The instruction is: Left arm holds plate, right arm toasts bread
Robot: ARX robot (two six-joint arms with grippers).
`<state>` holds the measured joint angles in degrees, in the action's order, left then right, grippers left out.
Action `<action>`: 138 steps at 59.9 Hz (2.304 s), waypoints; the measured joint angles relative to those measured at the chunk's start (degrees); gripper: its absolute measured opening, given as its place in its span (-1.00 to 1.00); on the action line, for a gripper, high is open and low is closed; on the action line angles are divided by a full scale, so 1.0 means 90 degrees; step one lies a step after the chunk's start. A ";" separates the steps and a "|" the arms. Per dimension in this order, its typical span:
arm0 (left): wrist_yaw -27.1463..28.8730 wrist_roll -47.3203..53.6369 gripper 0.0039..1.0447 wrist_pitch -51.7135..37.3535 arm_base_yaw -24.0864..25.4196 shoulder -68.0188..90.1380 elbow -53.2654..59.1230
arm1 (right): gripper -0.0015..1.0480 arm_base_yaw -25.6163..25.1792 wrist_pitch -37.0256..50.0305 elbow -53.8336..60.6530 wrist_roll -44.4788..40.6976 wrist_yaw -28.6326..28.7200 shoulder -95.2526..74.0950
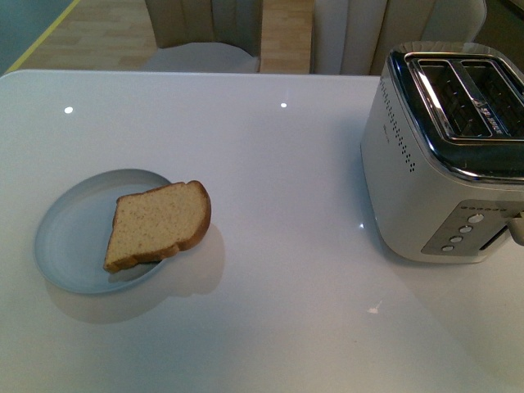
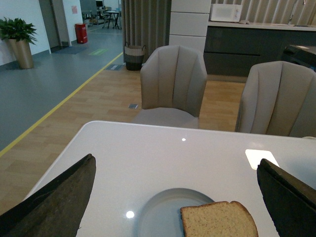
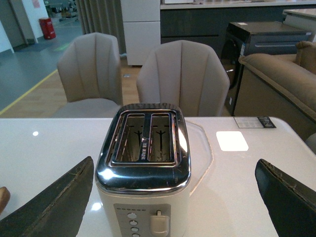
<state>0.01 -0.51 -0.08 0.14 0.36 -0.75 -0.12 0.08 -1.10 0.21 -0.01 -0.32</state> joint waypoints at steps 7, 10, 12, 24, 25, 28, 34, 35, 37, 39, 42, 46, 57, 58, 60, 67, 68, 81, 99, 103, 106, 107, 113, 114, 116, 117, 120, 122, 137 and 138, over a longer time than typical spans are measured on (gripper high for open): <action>0.0000 0.0000 0.87 0.0000 0.0000 0.0000 0.0000 | 0.83 0.0000 0.0000 0.0000 0.0000 0.0000 0.0000; 0.0000 0.0000 0.87 0.0000 0.0000 0.0000 0.0000 | 0.83 0.0002 0.0000 0.0000 0.0000 0.0000 0.0000; 0.0000 0.0000 0.87 0.0000 0.0000 0.0000 0.0000 | 0.83 0.0002 0.0000 0.0000 0.0000 0.0000 0.0000; -0.0070 -0.0032 0.87 0.0046 0.0007 0.0027 -0.0012 | 0.83 0.0000 0.0000 0.0000 0.0000 0.0000 0.0000; -0.0260 -0.0250 0.87 0.0325 0.0061 0.0146 -0.0109 | 0.83 0.0000 0.0000 0.0000 0.0000 0.0000 0.0000; -0.0857 -0.0935 0.87 0.1421 0.0141 0.0743 -0.0576 | 0.83 0.0000 0.0000 0.0000 0.0000 0.0000 0.0000; -0.1375 -0.2280 0.87 0.2266 0.0238 0.2030 -0.1086 | 0.83 0.0002 0.0000 0.0000 -0.0002 0.0002 0.0000; -0.1418 -0.2344 0.87 0.2229 0.0260 0.2120 -0.1103 | 0.83 0.0002 0.0000 0.0000 -0.0002 0.0002 0.0000; -0.1549 -0.2511 0.87 0.1977 0.0381 0.2480 -0.1183 | 0.83 0.0002 0.0000 0.0000 -0.0002 0.0000 0.0000; -0.1637 -0.2560 0.87 0.1734 0.0498 0.2773 -0.1256 | 0.83 0.0002 0.0000 0.0000 0.0000 0.0000 0.0002; -0.1780 -0.2557 0.87 0.1246 0.0729 0.3327 -0.1394 | 0.83 0.0002 0.0000 0.0000 -0.0002 0.0000 0.0000; -0.2093 -0.2385 0.87 0.0095 0.1161 0.4731 -0.1656 | 0.83 0.0002 0.0000 0.0000 -0.0002 0.0002 0.0002; -0.2331 -0.1795 0.87 -0.1792 0.1552 0.7830 -0.2344 | 0.83 0.0002 0.0000 0.0000 -0.0002 0.0002 0.0002; -0.2319 -0.1763 0.87 -0.1858 0.1557 0.7985 -0.2390 | 0.83 0.0002 0.0000 0.0000 0.0000 0.0002 0.0002; -0.2307 -0.1693 0.87 -0.2035 0.1579 0.8442 -0.2531 | 0.83 0.0002 0.0000 0.0000 -0.0002 0.0002 0.0002; -0.2161 -0.1430 0.87 -0.2492 0.1625 1.0018 -0.3060 | 0.83 0.0002 0.0000 0.0000 -0.0002 0.0002 0.0002; -0.2159 -0.1406 0.87 -0.2548 0.1627 1.0241 -0.3138 | 0.83 0.0002 0.0000 0.0000 -0.0002 0.0002 0.0002; -0.1991 -0.1209 0.87 -0.3009 0.1639 1.1890 -0.3718 | 0.83 0.0002 0.0000 0.0000 0.0000 0.0000 0.0002; -0.1870 -0.1173 0.87 -0.3565 0.1513 1.3522 -0.4170 | 0.83 0.0002 0.0000 0.0000 -0.0002 0.0002 0.0002; -0.1851 -0.1120 0.87 -0.3648 0.1477 1.3789 -0.4267 | 0.83 0.0002 0.0000 0.0000 0.0000 0.0002 0.0002; -0.1851 -0.1071 0.87 -0.3694 0.1443 1.3976 -0.4357 | 0.83 0.0002 0.0000 0.0000 -0.0002 0.0000 0.0002; -0.1851 -0.1054 0.87 -0.3711 0.1428 1.4049 -0.4396 | 0.83 0.0002 0.0000 0.0000 -0.0002 0.0002 0.0002; -0.1821 -0.0874 0.87 -0.3713 0.1382 1.4304 -0.4592 | 0.83 0.0002 0.0000 0.0000 -0.0002 0.0002 0.0002; -0.1809 -0.0848 0.87 -0.3713 0.1375 1.4336 -0.4614 | 0.83 0.0002 0.0000 0.0000 0.0000 0.0000 0.0002; -0.1780 -0.0775 0.87 -0.3699 0.1365 1.4401 -0.4677 | 0.83 0.0002 0.0000 0.0000 0.0000 0.0000 0.0002; -0.1751 -0.0702 0.87 -0.3687 0.1358 1.4455 -0.4726 | 0.83 0.0002 0.0000 0.0000 -0.0002 0.0002 0.0002; -0.1715 -0.0629 0.87 -0.3655 0.1353 1.4542 -0.4816 | 0.83 0.0002 0.0000 0.0000 -0.0002 0.0000 0.0002; -0.1710 -0.0583 0.87 -0.3650 0.1345 1.4596 -0.4874 | 0.83 0.0002 0.0000 0.0000 -0.0002 0.0002 0.0002; -0.1668 -0.0512 0.87 -0.3572 0.1275 1.4938 -0.5200 | 0.83 0.0002 0.0000 0.0000 0.0000 0.0002 0.0002; -0.1664 -0.0505 0.87 -0.3575 0.1265 1.4962 -0.5212 | 0.83 0.0002 0.0000 0.0000 0.0000 0.0002 0.0002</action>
<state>-14.96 -5.06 -32.25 11.53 135.02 -47.66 -0.10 0.08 -1.10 0.21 0.01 -0.30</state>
